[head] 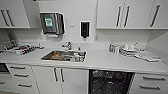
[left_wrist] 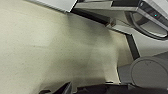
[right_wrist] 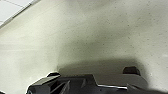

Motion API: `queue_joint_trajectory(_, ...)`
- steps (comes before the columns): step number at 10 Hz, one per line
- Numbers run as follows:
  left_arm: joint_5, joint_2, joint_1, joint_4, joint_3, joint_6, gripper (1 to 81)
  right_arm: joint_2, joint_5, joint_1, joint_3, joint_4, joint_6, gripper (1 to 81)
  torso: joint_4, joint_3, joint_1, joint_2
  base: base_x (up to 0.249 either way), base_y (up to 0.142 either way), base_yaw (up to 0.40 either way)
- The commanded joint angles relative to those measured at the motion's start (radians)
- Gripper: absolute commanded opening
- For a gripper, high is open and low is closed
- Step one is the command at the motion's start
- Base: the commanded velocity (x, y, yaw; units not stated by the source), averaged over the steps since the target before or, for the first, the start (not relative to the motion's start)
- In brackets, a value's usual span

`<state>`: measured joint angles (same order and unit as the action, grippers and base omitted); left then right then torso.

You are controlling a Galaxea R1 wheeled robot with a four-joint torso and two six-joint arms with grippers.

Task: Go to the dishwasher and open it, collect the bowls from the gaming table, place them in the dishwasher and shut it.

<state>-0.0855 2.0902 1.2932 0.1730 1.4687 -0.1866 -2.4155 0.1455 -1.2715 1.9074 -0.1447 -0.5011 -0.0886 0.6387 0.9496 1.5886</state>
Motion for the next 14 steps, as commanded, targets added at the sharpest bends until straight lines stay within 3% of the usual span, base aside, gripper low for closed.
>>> queue_joint_trajectory(1, -0.023, 0.163, 0.11, 0.062, 0.189, 0.013, 81.1, -0.048, 0.023, 0.014, 0.139, -0.102, 0.036, 81.1, 0.0, 0.0, 0.0, 0.0, 0.0, 0.0, 0.0)
queue_joint_trajectory(3, -0.066, 0.293, 0.177, 0.085, 0.368, 0.013, 81.1, -0.114, 0.005, -0.038, 0.257, -0.118, 0.079, 81.1, 0.0, 0.0, 0.0, 0.0, 0.0, 0.0, 0.0)
queue_joint_trajectory(4, -0.068, 0.352, 0.199, 0.088, 0.44, 0.013, 81.1, -0.13, -0.044, -0.062, 0.286, -0.124, 0.096, 81.1, 0.0, 0.0, 0.0, 0.0, 0.0, 0.0, 0.0)
queue_joint_trajectory(6, -0.065, 0.427, 0.228, 0.085, 0.541, 0.012, 81.1, -0.151, -0.086, -0.099, 0.338, -0.139, 0.098, 81.1, 0.0, 0.0, 0.0, 0.0, 0.0, 0.0, 0.0)
queue_joint_trajectory(9, -0.066, 0.585, 0.266, 0.08, 0.758, 0.007, 81.1, -0.254, -0.133, -0.157, 0.503, -0.176, 0.101, 81.1, 0.0, 0.0, 0.0, 0.0, 0.0, 0.0, 0.0)
queue_joint_trajectory(11, -0.066, 0.647, 0.28, 0.08, 0.841, 0.009, 81.1, -0.306, -0.176, -0.194, 0.594, -0.191, 0.101, 81.1, 0.0, 0.0, 0.0, 0.0, 0.0, 0.0, 0.0)
queue_joint_trajectory(14, -0.065, 0.745, 0.288, 0.079, 0.99, 0.007, 81.1, -0.348, -0.239, -0.233, 0.643, -0.193, 0.101, 81.1, 0.0, -0.001, 0.0, 0.0, 0.0, 0.0, 0.0)
